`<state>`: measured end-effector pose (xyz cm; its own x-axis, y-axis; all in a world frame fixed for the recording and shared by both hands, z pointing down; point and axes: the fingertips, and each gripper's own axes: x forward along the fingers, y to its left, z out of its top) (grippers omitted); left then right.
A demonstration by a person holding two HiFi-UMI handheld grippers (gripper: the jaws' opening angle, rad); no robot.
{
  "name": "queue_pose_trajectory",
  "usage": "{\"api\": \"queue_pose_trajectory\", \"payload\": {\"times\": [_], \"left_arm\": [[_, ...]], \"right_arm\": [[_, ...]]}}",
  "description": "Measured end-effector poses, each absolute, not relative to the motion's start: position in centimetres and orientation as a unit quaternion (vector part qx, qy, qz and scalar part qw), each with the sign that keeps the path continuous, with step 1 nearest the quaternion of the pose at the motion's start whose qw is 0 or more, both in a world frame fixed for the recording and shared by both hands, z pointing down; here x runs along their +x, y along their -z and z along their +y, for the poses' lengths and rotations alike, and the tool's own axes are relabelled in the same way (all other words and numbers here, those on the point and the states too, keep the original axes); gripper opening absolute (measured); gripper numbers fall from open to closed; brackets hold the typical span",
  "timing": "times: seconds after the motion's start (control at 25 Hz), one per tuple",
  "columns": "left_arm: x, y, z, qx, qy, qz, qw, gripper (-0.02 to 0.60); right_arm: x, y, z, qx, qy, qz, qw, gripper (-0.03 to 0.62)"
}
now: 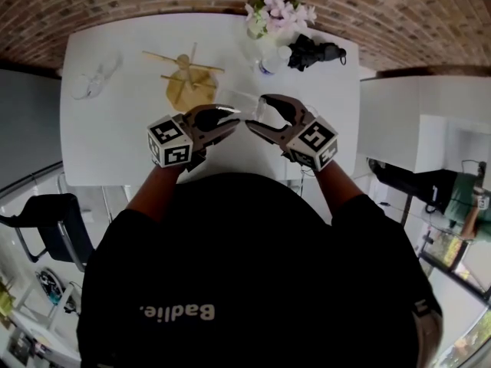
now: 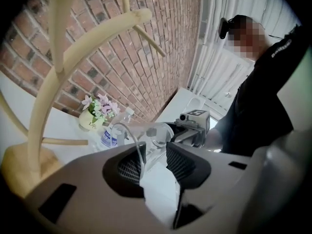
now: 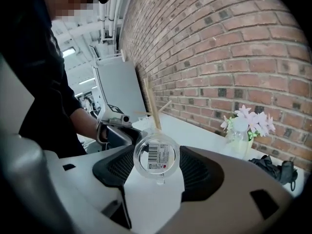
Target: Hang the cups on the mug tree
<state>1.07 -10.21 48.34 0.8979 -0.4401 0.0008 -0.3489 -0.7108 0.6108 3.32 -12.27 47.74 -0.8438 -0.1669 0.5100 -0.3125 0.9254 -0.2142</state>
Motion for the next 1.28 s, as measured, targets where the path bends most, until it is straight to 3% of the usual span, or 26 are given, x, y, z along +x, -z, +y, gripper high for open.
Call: {"api": "queue_pose_trajectory", "payload": {"times": [0.4,1.28], "left_arm": [[-0.1,-49.2,-11.3,0.899,0.092,-0.252,0.347,0.167],[-2.4,-52.3,-12.5,0.872,0.117,-0.289,0.378,0.181]], "right_arm": [[2.2,-47.9,-13.1,0.139,-0.117,-0.942,0.281,0.301],[-0.2,-50.4,-14.6,0.125,-0.093,-0.931,0.330,0.301]]}}
